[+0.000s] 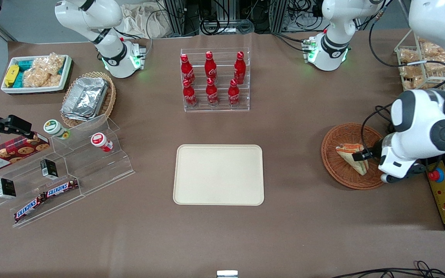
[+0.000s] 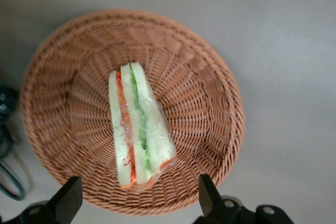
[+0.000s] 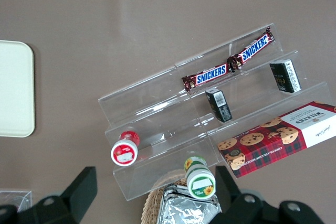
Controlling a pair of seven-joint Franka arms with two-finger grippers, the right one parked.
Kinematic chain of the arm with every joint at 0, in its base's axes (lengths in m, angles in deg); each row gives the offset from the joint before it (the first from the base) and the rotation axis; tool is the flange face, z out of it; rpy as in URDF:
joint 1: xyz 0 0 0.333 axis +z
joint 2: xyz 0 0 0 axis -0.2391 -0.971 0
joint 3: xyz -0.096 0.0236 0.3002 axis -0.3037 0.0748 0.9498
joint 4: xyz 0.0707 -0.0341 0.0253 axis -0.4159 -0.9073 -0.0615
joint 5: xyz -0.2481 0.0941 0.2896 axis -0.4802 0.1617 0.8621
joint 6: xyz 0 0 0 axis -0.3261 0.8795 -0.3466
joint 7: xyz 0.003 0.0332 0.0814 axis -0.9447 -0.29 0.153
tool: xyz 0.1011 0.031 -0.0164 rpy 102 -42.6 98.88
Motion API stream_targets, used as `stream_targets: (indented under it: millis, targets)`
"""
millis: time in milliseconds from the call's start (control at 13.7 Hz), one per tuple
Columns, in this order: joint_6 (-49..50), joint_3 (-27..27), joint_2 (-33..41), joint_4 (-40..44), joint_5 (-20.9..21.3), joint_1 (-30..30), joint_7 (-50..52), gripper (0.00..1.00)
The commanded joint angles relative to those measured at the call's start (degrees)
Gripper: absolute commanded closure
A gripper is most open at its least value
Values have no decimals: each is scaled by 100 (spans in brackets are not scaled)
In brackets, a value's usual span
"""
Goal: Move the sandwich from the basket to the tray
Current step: 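Close the left gripper on the sandwich's wrapped edge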
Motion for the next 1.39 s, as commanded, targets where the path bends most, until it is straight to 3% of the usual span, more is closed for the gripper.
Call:
stream_targets:
  millis: [0,512,585,732,1024,1171,1317]
  targets:
    - [-574,-10,-36,-464,50,43,426,1]
    - [-1225,78,-449,-614,602,60,761,5]
    - [-1252,78,-467,-606,638,121,857,13]
    - [-1243,69,-468,-597,639,122,911,43]
    - [-649,17,-336,-343,639,43,1051,86]
    - [246,-80,-161,165,613,-45,1086,97]
    - [1414,-386,-116,1217,604,-28,999,97]
